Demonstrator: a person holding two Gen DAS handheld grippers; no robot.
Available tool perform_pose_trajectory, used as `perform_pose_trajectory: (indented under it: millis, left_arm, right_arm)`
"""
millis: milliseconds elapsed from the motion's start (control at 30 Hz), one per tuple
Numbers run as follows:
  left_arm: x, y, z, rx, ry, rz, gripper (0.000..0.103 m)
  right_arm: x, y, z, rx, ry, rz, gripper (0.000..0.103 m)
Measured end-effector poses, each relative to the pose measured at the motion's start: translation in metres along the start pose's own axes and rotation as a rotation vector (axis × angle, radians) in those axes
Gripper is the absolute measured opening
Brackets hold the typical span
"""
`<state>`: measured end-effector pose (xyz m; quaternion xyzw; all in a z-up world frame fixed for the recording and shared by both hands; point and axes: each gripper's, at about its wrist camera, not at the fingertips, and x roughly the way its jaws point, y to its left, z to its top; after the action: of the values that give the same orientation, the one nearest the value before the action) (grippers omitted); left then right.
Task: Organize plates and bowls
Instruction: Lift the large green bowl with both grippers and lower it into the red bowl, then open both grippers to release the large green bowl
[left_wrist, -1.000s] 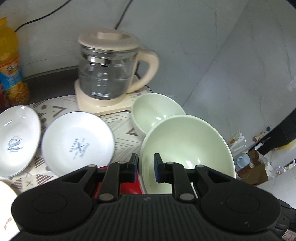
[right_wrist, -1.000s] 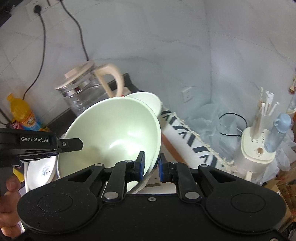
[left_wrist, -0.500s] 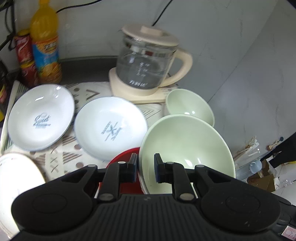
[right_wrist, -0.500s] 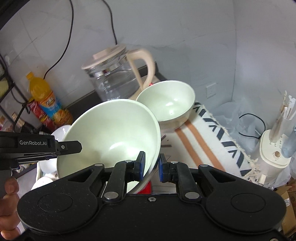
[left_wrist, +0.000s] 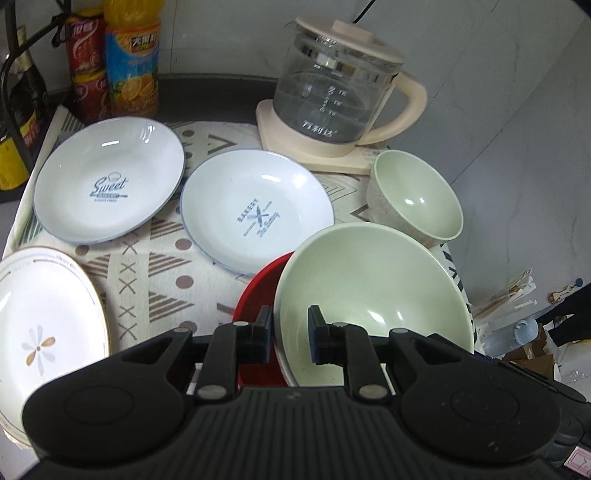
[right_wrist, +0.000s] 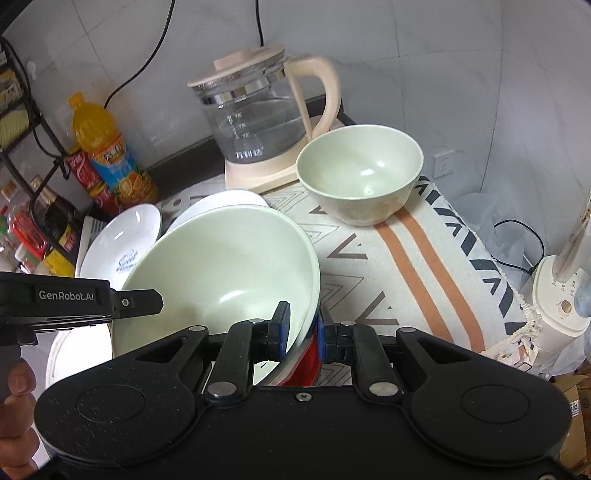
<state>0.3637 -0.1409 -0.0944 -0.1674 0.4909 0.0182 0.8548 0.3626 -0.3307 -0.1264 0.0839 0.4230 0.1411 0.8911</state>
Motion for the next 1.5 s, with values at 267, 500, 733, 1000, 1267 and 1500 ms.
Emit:
perform_pose_trajectory:
  millis: [267,500,733,1000,1267,1500]
  left_arm:
    - [0.013,0.004,-0.002,-0.027,0.028,0.007,0.017]
    - [0.021,0.010,-0.002,-0.039,0.047,0.035,0.019]
    - [0.014,0.008,0.001,-0.036,0.018,0.046,0.022]
    - [-0.008,0.001,0.003,-0.045,-0.031,0.058,0.049]
    - [-0.027,-0.009,-0.002,-0.036,-0.072,0.067,0.067]
    - [-0.031,-0.020,0.003,-0.015,-0.085,0.056,0.070]
  right_arm:
    - [0.012,0.001,-0.002,-0.014,0.011,-0.025,0.015]
    - [0.020,0.005,0.000,-0.048,0.018,-0.037,0.014]
    - [0.024,0.005,0.005,-0.075,0.020,-0.056,0.009]
    - [0.011,0.001,0.006,-0.036,0.013,-0.012,0.014]
    - [-0.007,-0.011,0.006,0.018,-0.033,0.001,0.045]
    - [-0.022,-0.022,0.007,0.068,-0.080,-0.011,0.068]
